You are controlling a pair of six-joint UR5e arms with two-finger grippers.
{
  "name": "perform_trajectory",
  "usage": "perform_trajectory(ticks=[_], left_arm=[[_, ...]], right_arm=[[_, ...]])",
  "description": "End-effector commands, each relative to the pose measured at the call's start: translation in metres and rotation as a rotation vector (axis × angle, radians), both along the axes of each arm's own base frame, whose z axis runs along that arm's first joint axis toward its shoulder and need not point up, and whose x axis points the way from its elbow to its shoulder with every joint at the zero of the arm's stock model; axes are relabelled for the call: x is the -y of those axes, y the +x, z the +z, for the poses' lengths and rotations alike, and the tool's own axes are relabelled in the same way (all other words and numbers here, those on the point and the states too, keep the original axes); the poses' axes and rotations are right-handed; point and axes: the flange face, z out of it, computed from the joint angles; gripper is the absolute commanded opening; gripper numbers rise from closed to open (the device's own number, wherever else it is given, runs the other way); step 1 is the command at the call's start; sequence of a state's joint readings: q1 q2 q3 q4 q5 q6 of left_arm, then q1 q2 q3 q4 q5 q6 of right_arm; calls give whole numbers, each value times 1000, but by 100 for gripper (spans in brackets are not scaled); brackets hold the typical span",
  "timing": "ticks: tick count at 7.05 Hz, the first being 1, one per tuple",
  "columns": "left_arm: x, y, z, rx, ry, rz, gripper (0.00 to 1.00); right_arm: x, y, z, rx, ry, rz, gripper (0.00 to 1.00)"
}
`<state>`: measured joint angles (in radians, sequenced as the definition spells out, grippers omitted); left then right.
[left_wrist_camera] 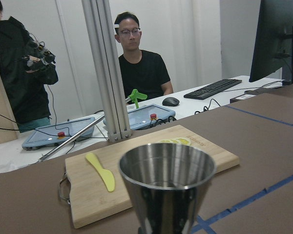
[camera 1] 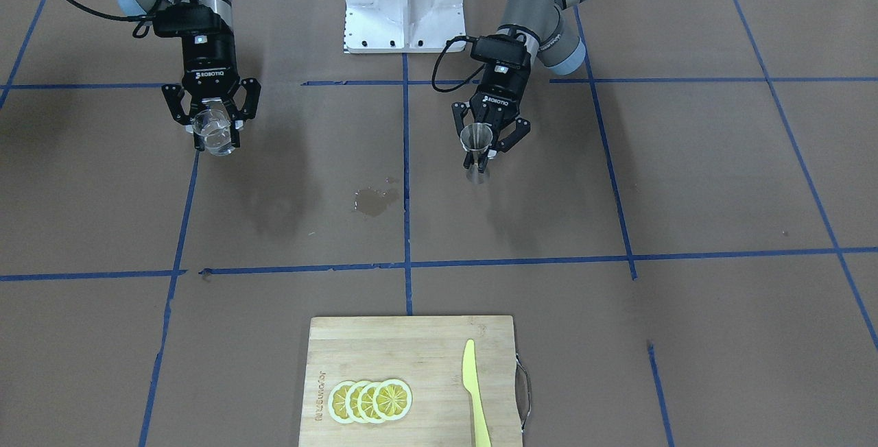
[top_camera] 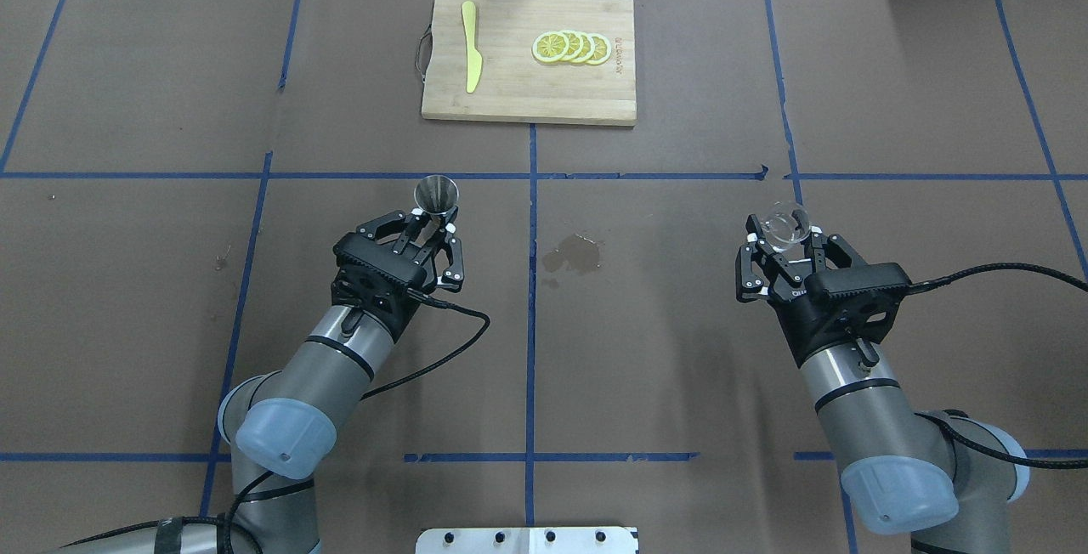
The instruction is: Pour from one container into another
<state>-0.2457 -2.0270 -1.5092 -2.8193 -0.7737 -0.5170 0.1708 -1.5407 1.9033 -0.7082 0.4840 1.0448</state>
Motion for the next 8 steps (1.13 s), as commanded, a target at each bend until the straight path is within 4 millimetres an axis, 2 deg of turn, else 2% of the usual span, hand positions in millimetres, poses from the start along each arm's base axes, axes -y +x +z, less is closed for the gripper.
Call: perform_trajectory(ticks=[1, 2, 3, 4, 5, 6, 7, 8], left_arm=[[12, 5, -19, -22, 65, 123, 0], [8, 3, -27, -89, 115, 152, 0], [9, 10, -25, -97, 129, 167, 0], [9, 13, -19, -54, 179, 162, 0], [5, 9, -20, -43, 264, 169, 0], [3, 12, -14, 7, 301, 175, 0], [3, 13, -19, 18, 318, 171, 0], [2, 15, -19, 20, 317, 173, 0]], right_arm=[[1, -15, -34, -21, 27, -18, 0], [-3, -22, -64, -6, 32, -29, 0], [-12, -23, -82, -1, 33, -45, 0], [-19, -22, -107, 9, 36, -61, 0], [-27, -26, -130, 17, 38, -79, 0], [-31, -35, -152, -9, 46, -92, 0], [-34, -41, -169, -16, 48, -98, 0], [-37, -44, -171, -22, 49, -105, 0]])
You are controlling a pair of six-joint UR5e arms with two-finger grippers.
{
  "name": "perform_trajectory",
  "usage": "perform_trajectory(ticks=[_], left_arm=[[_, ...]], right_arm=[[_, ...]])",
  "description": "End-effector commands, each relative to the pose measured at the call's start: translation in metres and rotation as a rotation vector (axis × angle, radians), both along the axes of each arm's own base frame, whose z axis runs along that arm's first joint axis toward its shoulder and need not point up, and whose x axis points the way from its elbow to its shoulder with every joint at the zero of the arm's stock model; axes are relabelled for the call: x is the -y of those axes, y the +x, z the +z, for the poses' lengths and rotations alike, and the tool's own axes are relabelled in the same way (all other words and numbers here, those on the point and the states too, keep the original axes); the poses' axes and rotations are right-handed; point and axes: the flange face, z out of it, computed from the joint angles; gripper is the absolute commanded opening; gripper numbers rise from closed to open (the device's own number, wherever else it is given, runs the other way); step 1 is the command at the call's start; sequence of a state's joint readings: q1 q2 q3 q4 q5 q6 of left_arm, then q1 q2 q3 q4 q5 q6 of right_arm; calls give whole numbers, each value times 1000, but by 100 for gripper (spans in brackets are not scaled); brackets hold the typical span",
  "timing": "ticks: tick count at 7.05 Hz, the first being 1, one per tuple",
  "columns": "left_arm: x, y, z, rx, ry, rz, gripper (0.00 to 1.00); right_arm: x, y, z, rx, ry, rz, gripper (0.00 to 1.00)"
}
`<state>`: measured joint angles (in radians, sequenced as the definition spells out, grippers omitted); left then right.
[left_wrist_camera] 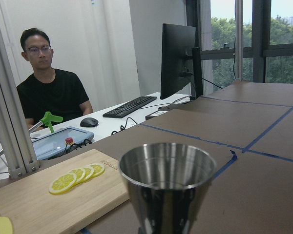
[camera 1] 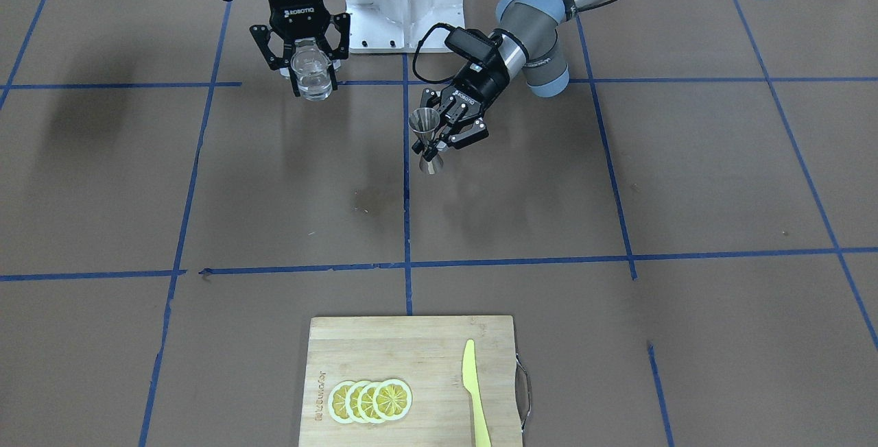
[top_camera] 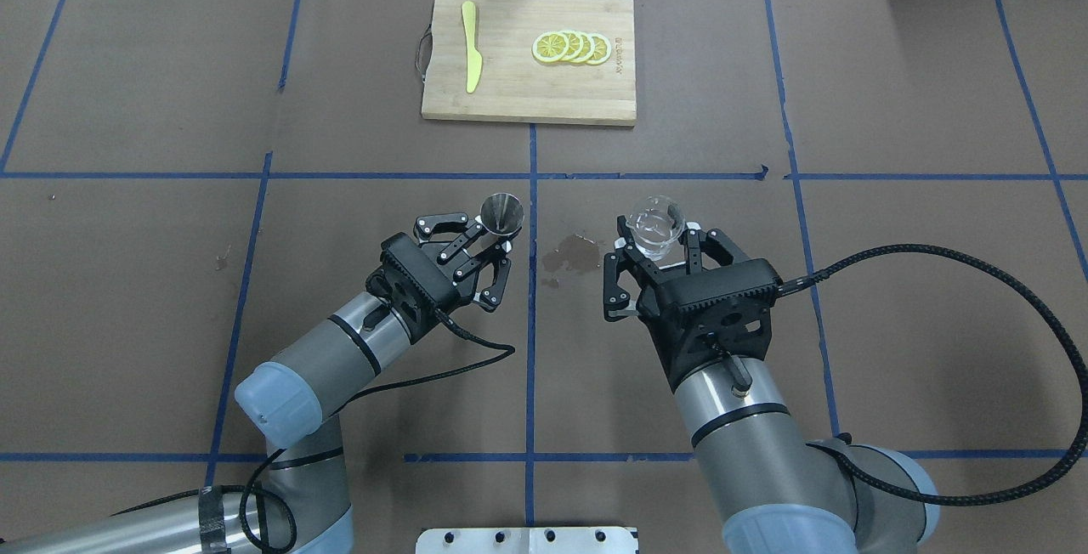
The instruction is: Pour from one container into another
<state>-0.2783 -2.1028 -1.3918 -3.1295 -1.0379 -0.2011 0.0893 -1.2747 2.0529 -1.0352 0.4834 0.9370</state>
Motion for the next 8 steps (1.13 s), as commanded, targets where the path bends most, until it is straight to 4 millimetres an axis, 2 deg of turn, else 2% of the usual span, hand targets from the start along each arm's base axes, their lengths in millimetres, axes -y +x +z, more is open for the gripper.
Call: perform_trajectory(ticks=[1, 2, 3, 4, 6, 8], left_arm=[[-1, 2, -2, 7, 14, 2, 0], [-3, 4, -1, 10, 14, 7, 0], [-4, 5, -6, 0, 17, 10, 0], [-10, 9, -11, -8, 19, 20, 0], [-11, 9, -13, -12, 21, 22, 0], [-20, 14, -13, -21, 21, 39, 0]], right_arm=[[-8, -11, -18, -40, 5, -19, 0], [-9, -13, -28, -56, 8, -22, 0], [-10, -18, -44, -87, 19, -29, 0], [-10, -24, -52, -115, 17, -34, 0], [-9, -29, -59, -188, 25, -42, 0], [-1, -31, -70, -229, 19, -36, 0]])
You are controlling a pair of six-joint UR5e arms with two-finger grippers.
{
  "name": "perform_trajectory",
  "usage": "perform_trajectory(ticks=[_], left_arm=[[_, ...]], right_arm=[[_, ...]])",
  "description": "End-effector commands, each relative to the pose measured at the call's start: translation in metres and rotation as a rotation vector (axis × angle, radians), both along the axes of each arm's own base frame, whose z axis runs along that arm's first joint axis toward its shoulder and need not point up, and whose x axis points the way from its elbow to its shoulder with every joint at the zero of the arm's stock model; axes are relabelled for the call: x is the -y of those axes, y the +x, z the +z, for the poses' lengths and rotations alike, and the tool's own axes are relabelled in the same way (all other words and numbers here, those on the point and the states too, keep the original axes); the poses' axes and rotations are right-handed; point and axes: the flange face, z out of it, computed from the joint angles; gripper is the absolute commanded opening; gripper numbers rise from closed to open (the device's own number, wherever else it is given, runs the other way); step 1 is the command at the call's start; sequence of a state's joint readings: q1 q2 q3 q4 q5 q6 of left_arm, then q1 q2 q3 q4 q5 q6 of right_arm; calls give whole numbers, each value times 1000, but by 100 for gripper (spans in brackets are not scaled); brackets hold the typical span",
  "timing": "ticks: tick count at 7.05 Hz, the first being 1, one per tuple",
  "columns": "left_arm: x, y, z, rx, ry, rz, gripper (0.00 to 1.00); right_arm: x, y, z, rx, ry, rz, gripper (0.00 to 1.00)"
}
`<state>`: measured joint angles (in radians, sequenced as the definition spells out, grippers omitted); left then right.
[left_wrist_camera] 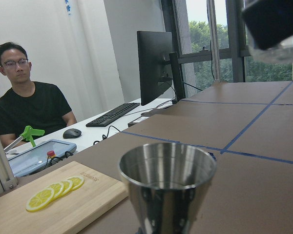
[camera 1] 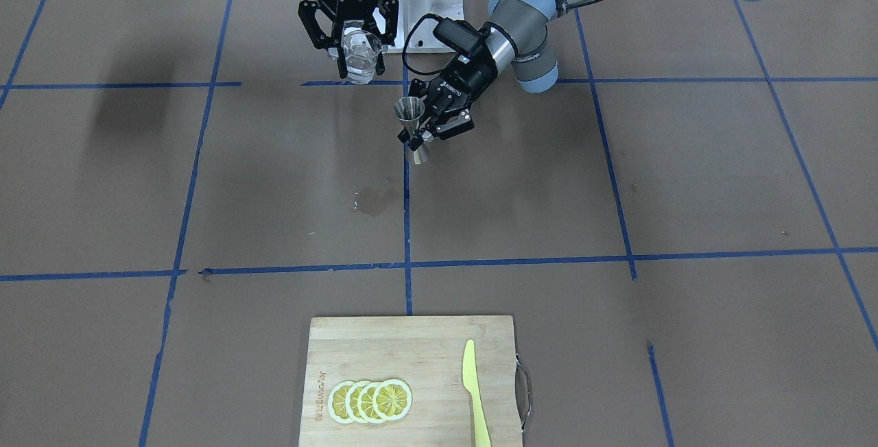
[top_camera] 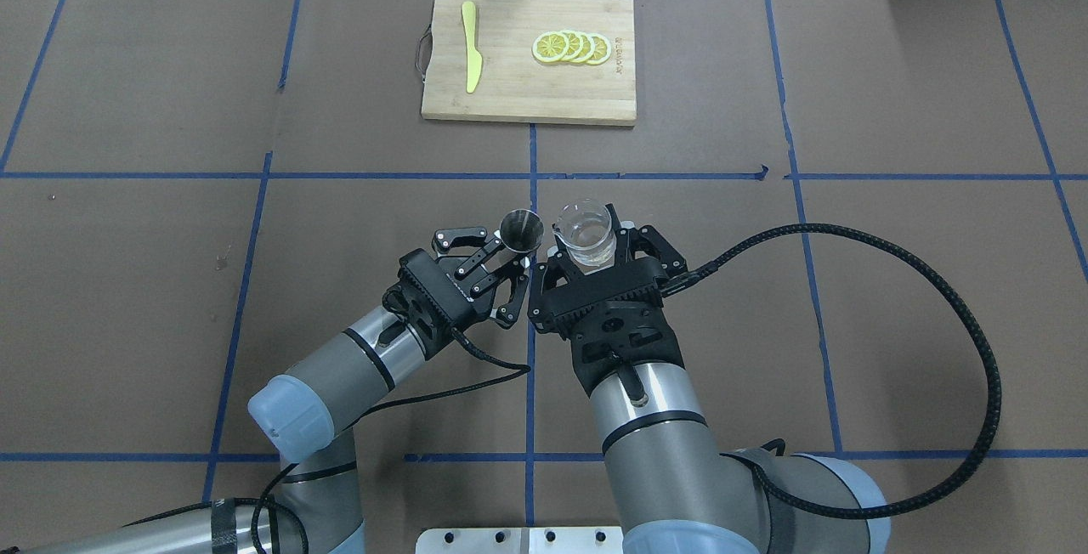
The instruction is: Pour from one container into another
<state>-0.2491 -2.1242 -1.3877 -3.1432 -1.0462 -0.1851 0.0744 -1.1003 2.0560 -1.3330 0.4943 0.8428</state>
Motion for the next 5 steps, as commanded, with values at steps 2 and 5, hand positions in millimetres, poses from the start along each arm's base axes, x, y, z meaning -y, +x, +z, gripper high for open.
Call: perform_trajectory(ticks=[2, 5], left_arm=[[-11, 6, -7, -25, 6, 19, 0], [-17, 14, -18, -40, 9, 31, 0]], right_arm=[[16, 0, -17, -48, -15, 4, 0], [29, 0, -10, -102, -40, -4, 0]])
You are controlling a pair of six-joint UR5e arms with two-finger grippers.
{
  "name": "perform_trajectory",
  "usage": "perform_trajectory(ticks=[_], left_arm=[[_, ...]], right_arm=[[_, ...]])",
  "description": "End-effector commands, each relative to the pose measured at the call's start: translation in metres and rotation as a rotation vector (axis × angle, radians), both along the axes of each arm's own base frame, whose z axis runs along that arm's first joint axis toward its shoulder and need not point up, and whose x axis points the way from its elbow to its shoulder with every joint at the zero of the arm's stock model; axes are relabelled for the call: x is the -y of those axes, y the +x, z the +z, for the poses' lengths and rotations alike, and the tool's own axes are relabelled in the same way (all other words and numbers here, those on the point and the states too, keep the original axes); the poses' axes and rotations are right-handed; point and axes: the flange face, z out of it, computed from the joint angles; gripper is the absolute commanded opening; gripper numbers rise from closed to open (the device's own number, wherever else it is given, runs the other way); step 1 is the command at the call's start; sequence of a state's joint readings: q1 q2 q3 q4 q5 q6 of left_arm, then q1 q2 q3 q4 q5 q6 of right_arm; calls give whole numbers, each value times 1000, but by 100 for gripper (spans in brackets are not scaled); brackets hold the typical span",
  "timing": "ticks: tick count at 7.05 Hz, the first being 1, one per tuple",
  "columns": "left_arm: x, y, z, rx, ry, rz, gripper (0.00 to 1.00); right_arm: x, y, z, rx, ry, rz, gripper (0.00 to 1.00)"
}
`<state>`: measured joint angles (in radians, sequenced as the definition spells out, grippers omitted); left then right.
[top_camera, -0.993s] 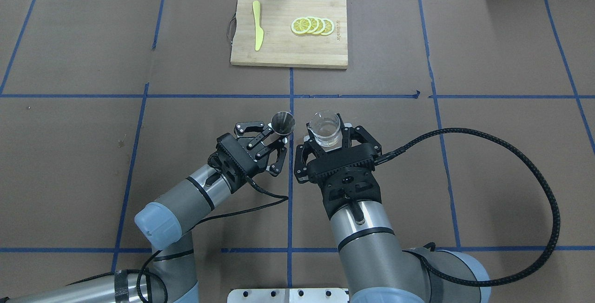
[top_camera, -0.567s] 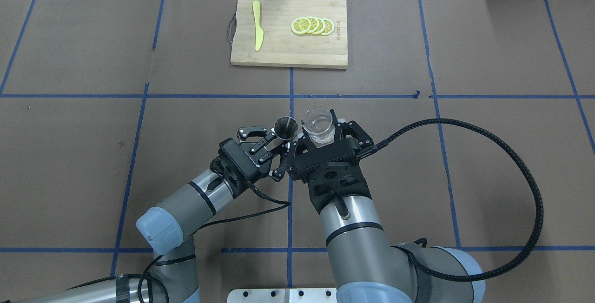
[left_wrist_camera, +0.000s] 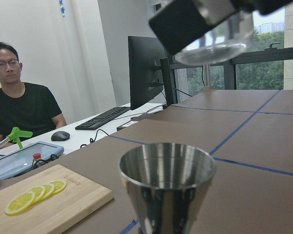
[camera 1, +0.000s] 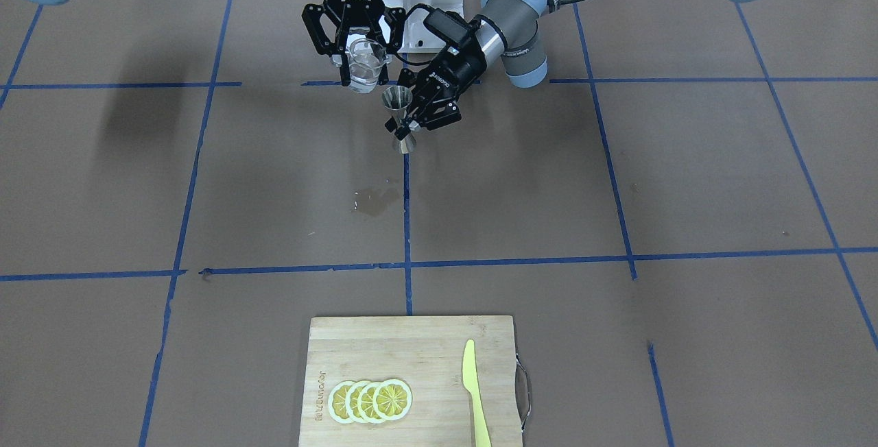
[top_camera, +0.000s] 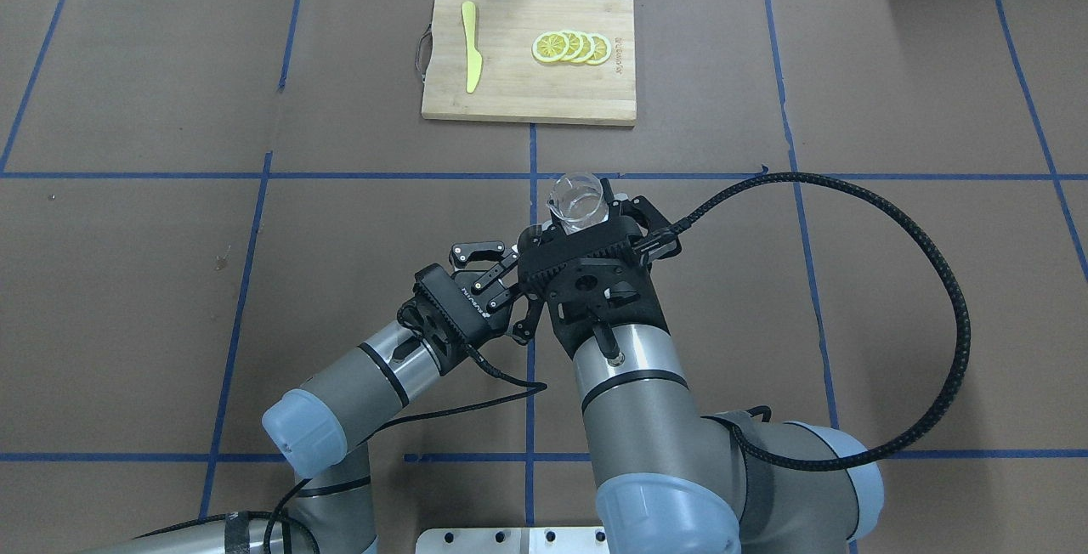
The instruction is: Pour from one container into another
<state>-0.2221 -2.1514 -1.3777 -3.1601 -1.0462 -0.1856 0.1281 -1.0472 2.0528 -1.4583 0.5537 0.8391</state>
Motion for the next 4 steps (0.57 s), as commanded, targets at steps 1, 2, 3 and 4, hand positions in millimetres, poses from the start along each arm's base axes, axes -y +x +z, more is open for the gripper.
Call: perform_trajectory(ticks=[1, 2, 3, 4], left_arm=[[-3, 3, -9, -14, 3, 4, 0], [-3, 5, -12, -18, 4, 6, 0], [-2, 8, -8, -8, 2, 6, 0], [-2, 9, -9, -6, 1, 6, 0]], right_arm=[[5, -1, 3, -38, -13, -5, 0], [4, -2, 4, -48, -13, -9, 0], [4, -2, 5, -61, -8, -13, 0], [4, -2, 5, -65, -7, -13, 0]])
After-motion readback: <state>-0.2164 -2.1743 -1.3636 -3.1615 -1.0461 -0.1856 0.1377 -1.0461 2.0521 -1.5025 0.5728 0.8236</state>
